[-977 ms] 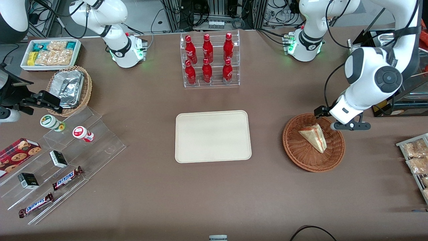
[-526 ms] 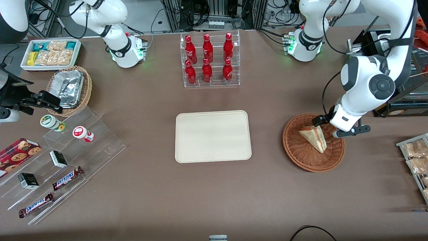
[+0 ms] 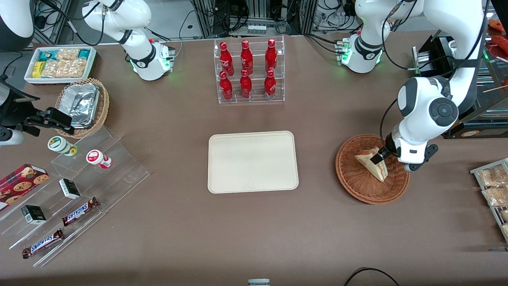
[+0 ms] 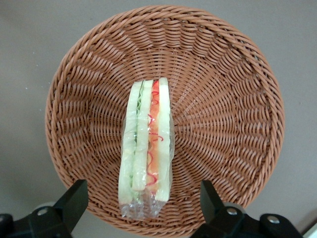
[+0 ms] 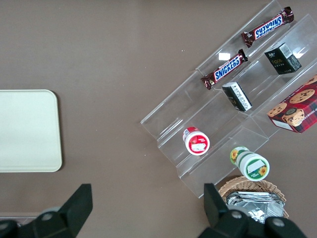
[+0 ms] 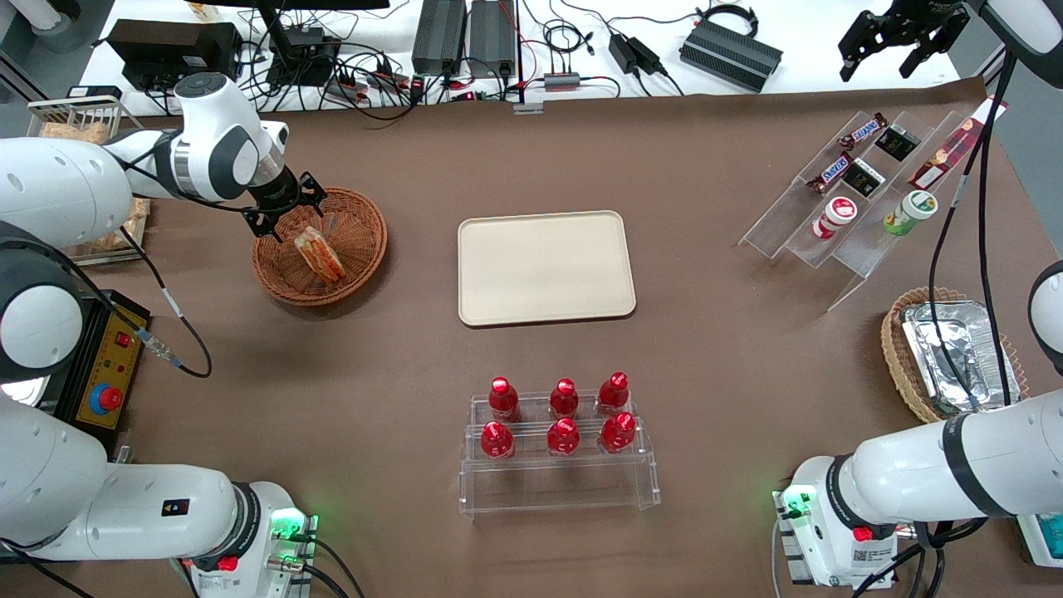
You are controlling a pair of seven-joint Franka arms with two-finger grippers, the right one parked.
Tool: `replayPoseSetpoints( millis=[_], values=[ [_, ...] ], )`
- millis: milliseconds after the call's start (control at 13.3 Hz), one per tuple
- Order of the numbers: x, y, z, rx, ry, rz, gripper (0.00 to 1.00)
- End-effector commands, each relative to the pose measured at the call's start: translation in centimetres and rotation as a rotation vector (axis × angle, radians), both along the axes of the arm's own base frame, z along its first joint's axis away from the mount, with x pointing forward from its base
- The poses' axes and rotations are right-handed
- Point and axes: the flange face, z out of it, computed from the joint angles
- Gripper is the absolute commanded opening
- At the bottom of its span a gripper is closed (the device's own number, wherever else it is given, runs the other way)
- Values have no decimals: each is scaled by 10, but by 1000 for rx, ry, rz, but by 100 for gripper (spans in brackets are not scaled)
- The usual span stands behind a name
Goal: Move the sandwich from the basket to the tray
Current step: 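Lower the open left gripper around the sandwich and close it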
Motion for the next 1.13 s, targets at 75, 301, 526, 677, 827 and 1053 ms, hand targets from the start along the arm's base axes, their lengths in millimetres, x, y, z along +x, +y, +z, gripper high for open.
replayPoseSetpoints(
  millis=[75,301,526,677,827,1053],
  values=[
    [1,-5,-15,-4,3,45,100],
    [2,-6,-32,-6,11,46,100],
    [-2,-5,-49,-7,17,46,100],
    [-3,-5,-54,-7,20,47,100],
    [-4,-5,-59,-6,29,47,85],
    [-6,-5,-60,-5,39,54,0]
  ],
)
